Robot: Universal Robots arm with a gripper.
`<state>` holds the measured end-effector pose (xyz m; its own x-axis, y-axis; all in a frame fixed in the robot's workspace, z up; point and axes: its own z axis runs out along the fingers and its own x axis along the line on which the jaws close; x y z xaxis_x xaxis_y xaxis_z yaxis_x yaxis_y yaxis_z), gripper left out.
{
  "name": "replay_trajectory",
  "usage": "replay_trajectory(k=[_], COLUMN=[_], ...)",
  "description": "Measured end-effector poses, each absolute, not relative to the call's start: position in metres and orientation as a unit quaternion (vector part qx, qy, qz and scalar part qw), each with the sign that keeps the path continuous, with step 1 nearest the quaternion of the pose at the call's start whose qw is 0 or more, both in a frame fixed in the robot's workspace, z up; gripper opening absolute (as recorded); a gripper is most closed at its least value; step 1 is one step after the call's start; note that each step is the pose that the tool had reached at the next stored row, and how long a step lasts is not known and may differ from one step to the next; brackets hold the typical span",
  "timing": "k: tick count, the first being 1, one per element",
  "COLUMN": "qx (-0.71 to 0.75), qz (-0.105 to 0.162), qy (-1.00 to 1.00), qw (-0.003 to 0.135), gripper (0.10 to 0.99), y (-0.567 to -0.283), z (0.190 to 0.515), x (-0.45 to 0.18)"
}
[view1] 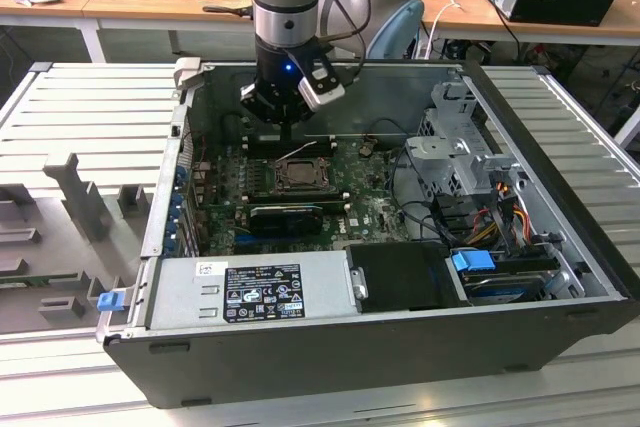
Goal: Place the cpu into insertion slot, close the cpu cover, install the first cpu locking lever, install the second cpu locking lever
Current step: 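Install the first cpu locking lever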
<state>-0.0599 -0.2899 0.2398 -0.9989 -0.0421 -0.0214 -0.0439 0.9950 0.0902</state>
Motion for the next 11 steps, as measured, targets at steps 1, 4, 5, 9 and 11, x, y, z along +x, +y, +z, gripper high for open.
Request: replay_trajectory(k=[1,4,5,9,11], qx=[-0.022,-0.022,-0.022,-0.022,-0.022], qz=[0.045,0.045,0.045,0.046,0.046], qy=[0.999,0.999,0.999,0.999,0.999], qw=[0.010,0.010,0.010,0.010,0.010], gripper=[0.106,0.106,0.106,0.106,0.106], y=[-0.2899,-0.2900,-0.2900,-0.2902,-0.2903], z=[0.2388,0.2373,0.2370,0.2360,0.2355], x=[-0.0598,-0.0596,-0.0595,-0.0594,-0.0592])
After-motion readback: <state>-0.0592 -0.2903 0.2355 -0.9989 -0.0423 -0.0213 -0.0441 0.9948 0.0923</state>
